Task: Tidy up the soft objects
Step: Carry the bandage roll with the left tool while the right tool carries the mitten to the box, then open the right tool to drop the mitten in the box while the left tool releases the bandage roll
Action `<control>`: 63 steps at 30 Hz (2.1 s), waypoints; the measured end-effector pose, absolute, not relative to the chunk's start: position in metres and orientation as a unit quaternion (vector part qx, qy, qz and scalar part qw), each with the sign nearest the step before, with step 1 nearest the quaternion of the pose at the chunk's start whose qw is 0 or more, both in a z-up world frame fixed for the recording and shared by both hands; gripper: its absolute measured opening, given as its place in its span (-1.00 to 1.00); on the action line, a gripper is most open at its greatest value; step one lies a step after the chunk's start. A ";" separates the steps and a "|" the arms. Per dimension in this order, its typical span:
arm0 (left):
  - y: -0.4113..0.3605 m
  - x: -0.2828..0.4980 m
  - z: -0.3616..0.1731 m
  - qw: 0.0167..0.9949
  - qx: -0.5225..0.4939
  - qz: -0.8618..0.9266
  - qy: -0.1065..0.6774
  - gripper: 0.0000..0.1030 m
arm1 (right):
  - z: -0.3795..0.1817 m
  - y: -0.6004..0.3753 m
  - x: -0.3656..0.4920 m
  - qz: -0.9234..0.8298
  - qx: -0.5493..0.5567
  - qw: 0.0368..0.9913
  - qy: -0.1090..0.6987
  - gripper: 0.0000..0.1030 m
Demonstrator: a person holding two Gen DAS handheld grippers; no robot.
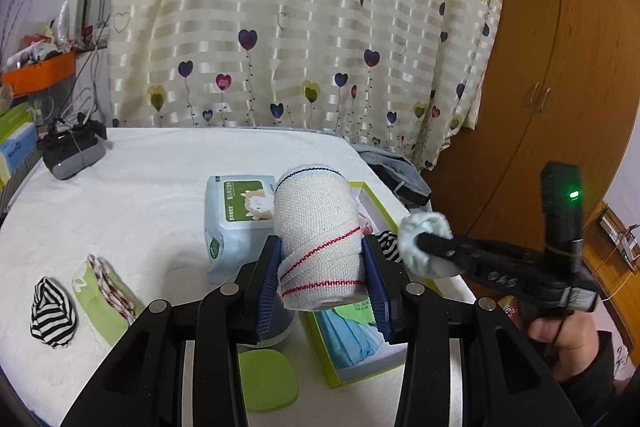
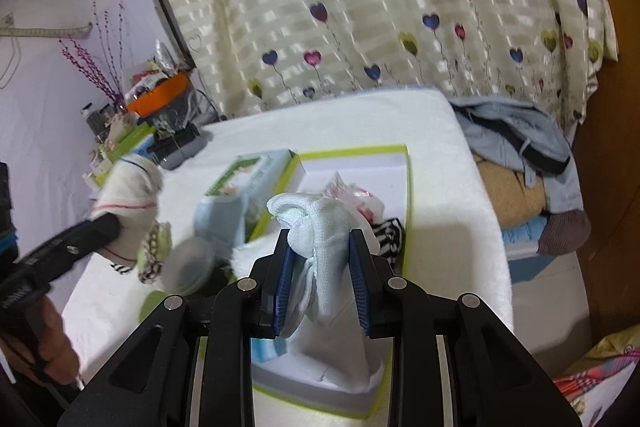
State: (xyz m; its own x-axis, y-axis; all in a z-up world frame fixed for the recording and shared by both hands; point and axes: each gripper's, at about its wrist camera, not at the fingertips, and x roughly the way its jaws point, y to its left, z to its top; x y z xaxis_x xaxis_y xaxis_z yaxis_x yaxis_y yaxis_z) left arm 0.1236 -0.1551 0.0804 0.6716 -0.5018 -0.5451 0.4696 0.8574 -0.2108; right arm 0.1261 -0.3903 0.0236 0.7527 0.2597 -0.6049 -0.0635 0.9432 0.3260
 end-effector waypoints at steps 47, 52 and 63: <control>-0.245 0.151 0.012 0.857 0.011 -0.314 0.408 -0.20 | 0.022 -0.415 0.111 0.073 0.135 0.937 0.313 -0.04; -0.238 0.140 0.021 0.861 0.005 -0.324 0.392 -0.12 | 0.034 -0.412 0.100 0.068 0.136 0.943 0.295 -0.04; -0.207 0.103 0.045 0.879 -0.004 -0.318 0.356 -0.12 | 0.056 -0.393 0.068 0.061 0.122 0.951 0.278 -0.03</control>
State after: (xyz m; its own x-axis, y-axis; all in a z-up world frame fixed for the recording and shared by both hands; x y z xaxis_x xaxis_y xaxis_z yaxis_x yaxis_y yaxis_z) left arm 0.1030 -0.2075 0.0452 0.5437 -0.5622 -0.6231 0.5560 0.7974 -0.2344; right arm 0.0682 -0.3927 0.0555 0.8382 0.1836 -0.5136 -0.0479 0.9628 0.2660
